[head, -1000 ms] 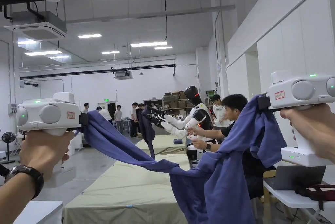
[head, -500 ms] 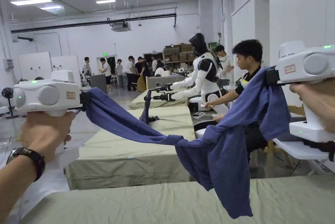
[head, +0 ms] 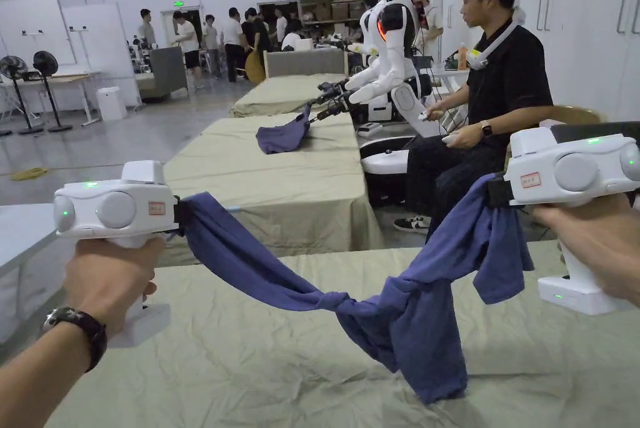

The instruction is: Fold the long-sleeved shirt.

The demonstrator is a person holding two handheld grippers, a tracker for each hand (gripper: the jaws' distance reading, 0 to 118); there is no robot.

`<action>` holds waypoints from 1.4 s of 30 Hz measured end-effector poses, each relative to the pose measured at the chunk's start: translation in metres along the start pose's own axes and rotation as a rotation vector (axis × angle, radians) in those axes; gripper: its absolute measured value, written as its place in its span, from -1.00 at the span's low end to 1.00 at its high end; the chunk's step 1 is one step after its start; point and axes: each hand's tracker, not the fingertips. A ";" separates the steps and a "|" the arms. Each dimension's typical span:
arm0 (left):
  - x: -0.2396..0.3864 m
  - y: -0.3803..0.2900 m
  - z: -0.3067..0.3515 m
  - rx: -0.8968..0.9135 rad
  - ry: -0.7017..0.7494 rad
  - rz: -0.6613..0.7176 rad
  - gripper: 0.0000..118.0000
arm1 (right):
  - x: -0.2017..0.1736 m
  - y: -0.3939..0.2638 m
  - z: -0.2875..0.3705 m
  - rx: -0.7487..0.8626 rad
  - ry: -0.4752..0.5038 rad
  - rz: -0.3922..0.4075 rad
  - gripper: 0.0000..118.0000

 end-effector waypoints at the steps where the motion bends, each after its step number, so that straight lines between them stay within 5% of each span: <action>1: 0.001 -0.006 -0.002 -0.013 -0.005 0.001 -0.91 | -0.002 -0.008 0.000 -0.006 0.001 0.003 -0.82; 17: -0.035 -0.140 0.127 -0.098 -0.035 0.034 -0.91 | -0.017 -0.170 0.136 -0.090 0.103 -0.048 -0.82; 27: -0.084 -0.265 0.227 -0.232 -0.009 0.126 -0.91 | -0.047 -0.281 0.234 -0.167 0.177 0.001 -0.82; 42: -0.122 -0.356 0.209 -0.432 0.075 0.203 -0.91 | -0.063 -0.378 0.209 -0.352 0.181 -0.018 -0.82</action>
